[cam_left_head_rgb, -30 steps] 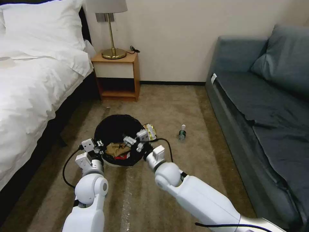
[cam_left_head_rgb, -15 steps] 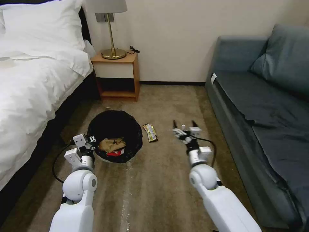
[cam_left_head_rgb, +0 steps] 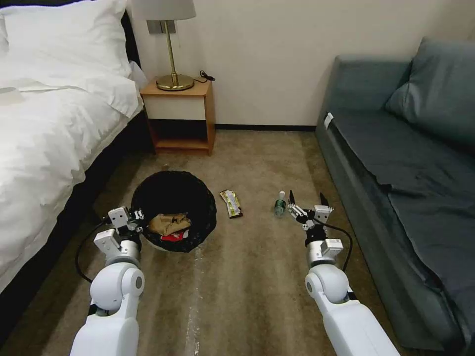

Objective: Pick up the trash bin, then pick up the garbage on the floor and place it into the trash bin.

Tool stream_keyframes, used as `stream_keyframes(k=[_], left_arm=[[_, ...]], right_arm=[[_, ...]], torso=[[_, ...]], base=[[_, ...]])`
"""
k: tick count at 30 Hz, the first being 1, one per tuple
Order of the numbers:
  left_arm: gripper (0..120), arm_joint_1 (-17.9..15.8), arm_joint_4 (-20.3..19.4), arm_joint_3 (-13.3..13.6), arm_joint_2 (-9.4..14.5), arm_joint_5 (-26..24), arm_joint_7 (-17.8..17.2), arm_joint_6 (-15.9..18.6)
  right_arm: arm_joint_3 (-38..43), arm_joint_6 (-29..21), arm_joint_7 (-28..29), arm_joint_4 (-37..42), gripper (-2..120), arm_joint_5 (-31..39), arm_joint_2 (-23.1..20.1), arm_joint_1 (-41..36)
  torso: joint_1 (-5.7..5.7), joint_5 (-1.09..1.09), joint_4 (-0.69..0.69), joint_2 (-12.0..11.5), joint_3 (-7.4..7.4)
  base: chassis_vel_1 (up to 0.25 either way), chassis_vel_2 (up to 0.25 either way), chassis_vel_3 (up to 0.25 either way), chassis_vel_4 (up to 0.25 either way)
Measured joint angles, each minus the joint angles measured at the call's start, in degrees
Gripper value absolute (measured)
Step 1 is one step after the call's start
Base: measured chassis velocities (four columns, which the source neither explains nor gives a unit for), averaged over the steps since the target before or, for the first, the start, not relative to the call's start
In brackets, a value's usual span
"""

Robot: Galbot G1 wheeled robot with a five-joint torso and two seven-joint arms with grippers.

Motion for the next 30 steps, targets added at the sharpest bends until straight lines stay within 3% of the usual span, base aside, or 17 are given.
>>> stream_keyframes(k=[7,30], left_arm=[[4,0.66,-0.14,-0.6,1.27,-0.99,1.63,0.28],[4,1.16,-0.79,-0.37,1.48,-0.87,1.72,0.5]], right_arm=[[2.11,1.92,-1.95,-2.64,100,-3.97,1.84,-0.46],[4.66,3.62,-6.33,-4.19,100,-2.26,2.08,-0.71]], torso=[[0.0,-0.01,0.01,0.0,0.0],[0.0,-0.01,0.0,0.0,0.0]], base=[[0.0,0.0,0.0,0.0],[-0.008,0.005,0.006,-0.003]])
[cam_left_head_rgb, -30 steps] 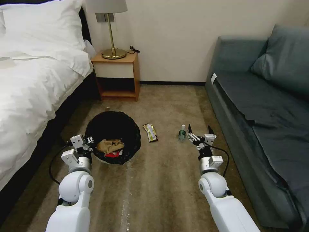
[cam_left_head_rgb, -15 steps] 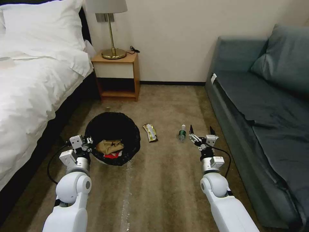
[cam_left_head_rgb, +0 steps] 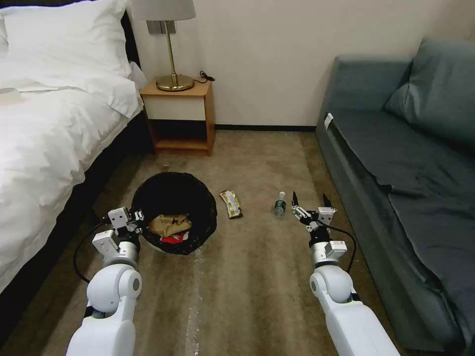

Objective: Pick up the trash bin, then pick up the garbage on the floor and place it into the trash bin.

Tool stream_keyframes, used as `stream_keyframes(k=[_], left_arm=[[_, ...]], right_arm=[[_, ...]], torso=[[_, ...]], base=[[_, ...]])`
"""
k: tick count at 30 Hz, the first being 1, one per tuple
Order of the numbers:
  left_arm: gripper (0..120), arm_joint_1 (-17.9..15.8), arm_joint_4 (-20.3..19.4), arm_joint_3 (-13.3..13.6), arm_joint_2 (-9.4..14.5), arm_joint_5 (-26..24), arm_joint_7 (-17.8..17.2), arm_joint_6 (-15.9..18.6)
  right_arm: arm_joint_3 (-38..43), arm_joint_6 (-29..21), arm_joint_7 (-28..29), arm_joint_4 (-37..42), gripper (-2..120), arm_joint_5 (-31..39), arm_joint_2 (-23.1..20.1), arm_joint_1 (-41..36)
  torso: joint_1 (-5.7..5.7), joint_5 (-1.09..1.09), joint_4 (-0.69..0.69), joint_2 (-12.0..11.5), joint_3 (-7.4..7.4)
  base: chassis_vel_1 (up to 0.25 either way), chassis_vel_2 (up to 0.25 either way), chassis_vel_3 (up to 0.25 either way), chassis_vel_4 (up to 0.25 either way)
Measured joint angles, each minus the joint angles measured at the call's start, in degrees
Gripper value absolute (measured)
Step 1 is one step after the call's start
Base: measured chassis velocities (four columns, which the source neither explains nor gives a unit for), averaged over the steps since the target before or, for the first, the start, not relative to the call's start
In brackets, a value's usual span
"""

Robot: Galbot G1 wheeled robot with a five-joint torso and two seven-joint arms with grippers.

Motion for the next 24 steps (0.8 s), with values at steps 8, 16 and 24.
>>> stream_keyframes(k=[8,16,24], left_arm=[[4,-0.07,0.1,0.03,-0.17,0.15,-0.23,0.0],[4,-0.05,0.3,-0.19,-0.13,0.14,-0.24,-0.04],[4,-0.21,0.33,-0.17,-0.19,0.11,-0.21,-0.12]], right_arm=[[0.14,0.37,-0.51,-0.59,100,1.91,0.31,-0.46],[-0.01,0.58,-0.96,-1.27,100,2.02,0.33,-0.27],[-0.51,0.89,-1.55,-2.03,100,1.86,0.13,0.35]], torso=[[0.0,0.0,0.0,0.0,0.0],[0.0,0.0,0.0,0.0,0.0],[0.0,0.0,0.0,0.0,0.0]], base=[[-0.059,0.062,0.056,-0.064],[-0.073,0.076,0.069,-0.075],[-0.078,0.078,0.078,-0.073]])
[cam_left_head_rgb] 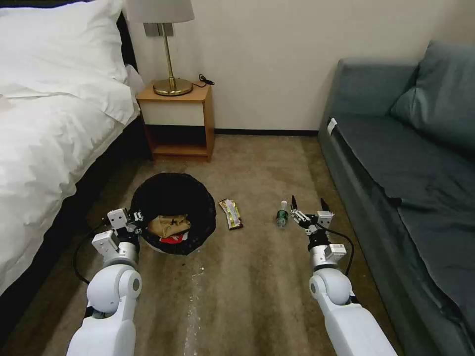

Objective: Pick up the trash bin, then pick up the garbage on the floor and place it into the trash bin.

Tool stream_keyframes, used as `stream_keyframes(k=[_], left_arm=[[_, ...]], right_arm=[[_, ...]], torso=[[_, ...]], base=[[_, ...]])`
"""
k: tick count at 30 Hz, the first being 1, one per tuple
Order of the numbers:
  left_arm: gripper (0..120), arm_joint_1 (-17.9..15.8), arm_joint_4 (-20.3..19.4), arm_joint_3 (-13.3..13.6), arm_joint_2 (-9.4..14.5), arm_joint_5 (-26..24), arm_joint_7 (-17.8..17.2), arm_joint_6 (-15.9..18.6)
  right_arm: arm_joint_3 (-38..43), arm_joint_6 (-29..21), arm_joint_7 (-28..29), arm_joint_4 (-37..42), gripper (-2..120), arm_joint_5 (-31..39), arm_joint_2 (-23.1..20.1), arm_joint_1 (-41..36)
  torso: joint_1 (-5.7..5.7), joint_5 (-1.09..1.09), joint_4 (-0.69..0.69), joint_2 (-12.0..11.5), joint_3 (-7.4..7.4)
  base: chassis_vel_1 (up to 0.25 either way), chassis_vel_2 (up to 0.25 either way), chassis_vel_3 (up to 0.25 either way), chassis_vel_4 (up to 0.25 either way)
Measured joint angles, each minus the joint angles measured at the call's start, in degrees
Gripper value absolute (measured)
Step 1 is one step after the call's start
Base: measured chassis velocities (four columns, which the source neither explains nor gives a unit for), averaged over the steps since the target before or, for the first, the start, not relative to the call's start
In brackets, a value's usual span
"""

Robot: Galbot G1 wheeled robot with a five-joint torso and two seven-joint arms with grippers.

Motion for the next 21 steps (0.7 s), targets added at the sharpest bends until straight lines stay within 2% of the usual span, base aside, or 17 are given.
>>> stream_keyframes(k=[21], left_arm=[[4,0.01,-0.24,-0.52,-0.73,0.96,-1.33,-0.64]], right_arm=[[-1.52,0.86,-1.22,-1.36,100,0.48,-0.77,-1.07]], torso=[[0.0,0.0,0.0,0.0,0.0]], base=[[-0.12,0.118,0.118,-0.115]])
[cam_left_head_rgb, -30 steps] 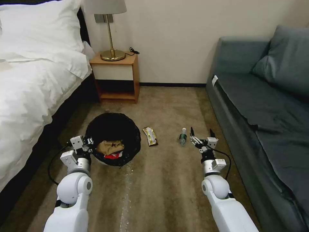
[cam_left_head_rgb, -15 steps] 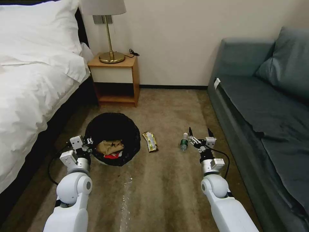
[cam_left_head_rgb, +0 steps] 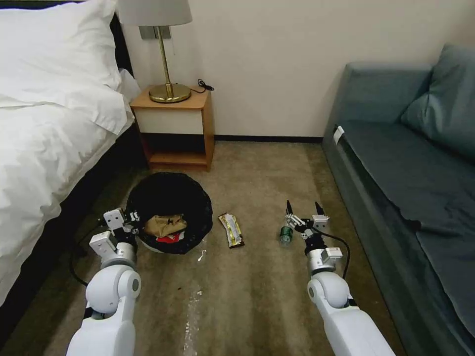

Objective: Pick up the trash bin, then pick up the garbage on the floor and place it into the trash bin.

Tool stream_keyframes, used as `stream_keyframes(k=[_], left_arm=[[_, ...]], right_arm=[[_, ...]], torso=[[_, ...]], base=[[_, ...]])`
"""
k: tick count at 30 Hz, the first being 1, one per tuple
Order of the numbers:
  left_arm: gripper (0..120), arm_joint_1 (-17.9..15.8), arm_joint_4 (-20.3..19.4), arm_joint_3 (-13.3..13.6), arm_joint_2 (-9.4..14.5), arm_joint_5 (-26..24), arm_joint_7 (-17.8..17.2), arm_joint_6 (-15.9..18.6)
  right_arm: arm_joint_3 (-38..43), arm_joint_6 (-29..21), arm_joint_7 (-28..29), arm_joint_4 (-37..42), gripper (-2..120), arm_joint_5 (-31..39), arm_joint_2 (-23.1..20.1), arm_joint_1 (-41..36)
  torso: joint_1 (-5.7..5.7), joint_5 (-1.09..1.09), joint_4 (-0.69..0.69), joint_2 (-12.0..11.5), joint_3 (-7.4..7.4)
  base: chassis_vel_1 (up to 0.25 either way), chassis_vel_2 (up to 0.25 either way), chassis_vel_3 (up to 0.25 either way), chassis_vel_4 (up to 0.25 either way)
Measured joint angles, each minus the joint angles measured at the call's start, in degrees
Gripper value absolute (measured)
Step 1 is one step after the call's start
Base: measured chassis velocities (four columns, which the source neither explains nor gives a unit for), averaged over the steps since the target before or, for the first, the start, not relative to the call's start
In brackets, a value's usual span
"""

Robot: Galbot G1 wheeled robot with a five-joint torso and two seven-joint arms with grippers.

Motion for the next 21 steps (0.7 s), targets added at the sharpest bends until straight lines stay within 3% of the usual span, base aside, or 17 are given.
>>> stream_keyframes(k=[10,15,21], left_arm=[[4,0.13,-0.49,0.14,-0.57,0.46,-0.25,0.0],[4,0.19,-0.37,0.12,-0.84,0.61,-0.21,0.0],[4,0.14,-0.27,-0.3,-0.77,0.47,-0.14,-0.01]], right_arm=[[-0.31,1.77,-0.66,-2.25,100,-0.8,-0.27,-0.33],[-0.69,4.18,-0.42,-5.54,100,-4.67,0.34,0.8],[-1.78,2.86,1.11,-7.38,100,-6.96,-0.31,2.07]], torso=[[0.0,-0.01,-0.01,0.0,0.0],[0.01,0.0,-0.01,0.0,0.01],[0.0,0.0,-0.01,0.0,0.01]], base=[[-0.126,0.128,0.125,-0.133],[-0.156,0.16,0.152,-0.143],[-0.077,0.073,0.072,-0.065]])
